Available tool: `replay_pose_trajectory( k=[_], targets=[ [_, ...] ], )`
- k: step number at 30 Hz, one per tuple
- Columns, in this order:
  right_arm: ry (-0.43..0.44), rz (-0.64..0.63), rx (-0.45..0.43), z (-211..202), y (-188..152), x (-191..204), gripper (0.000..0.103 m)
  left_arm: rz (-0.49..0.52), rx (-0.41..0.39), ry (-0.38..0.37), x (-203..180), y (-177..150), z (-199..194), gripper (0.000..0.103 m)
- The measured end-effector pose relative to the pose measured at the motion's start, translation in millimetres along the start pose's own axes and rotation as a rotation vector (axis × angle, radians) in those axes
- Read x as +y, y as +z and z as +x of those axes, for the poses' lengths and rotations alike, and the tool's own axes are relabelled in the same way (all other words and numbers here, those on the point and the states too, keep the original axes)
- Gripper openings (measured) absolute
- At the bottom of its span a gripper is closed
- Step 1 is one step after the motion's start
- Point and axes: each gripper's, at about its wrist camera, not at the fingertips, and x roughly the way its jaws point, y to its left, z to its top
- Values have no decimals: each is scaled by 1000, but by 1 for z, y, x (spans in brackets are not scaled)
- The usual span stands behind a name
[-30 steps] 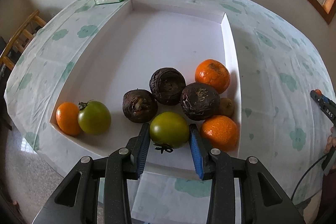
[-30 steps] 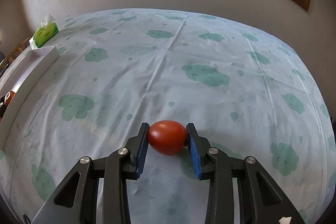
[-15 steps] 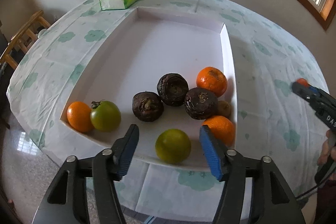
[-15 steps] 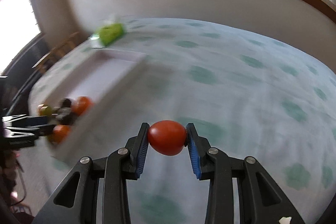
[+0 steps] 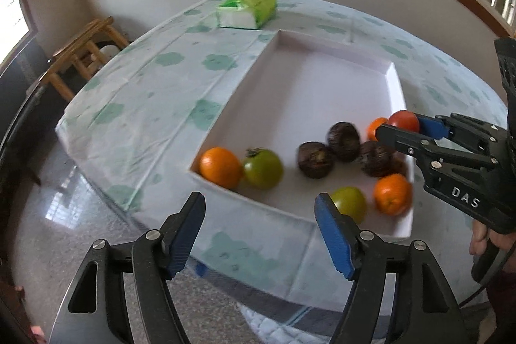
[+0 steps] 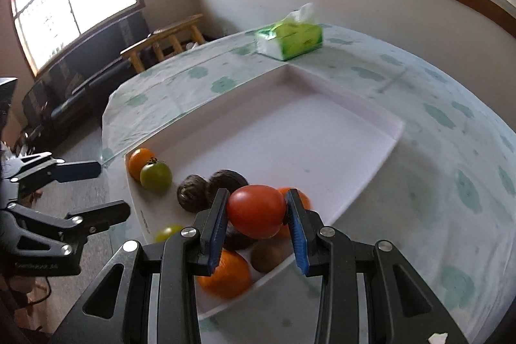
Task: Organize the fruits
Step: 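Carry the red tomato with the right tool into the tray and open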
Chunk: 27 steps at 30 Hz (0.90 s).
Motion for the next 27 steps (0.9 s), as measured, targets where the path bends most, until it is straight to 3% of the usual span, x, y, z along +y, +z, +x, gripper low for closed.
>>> replay_pose_trajectory(
  k=[17,27],
  targets=[
    [-67,-57,22,24,7,26,37,-61,27,61,15,-5,5,71],
    [-115,-44,-12,-10,-7,32,78,-71,33,72,12,-5,6,71]
  ],
)
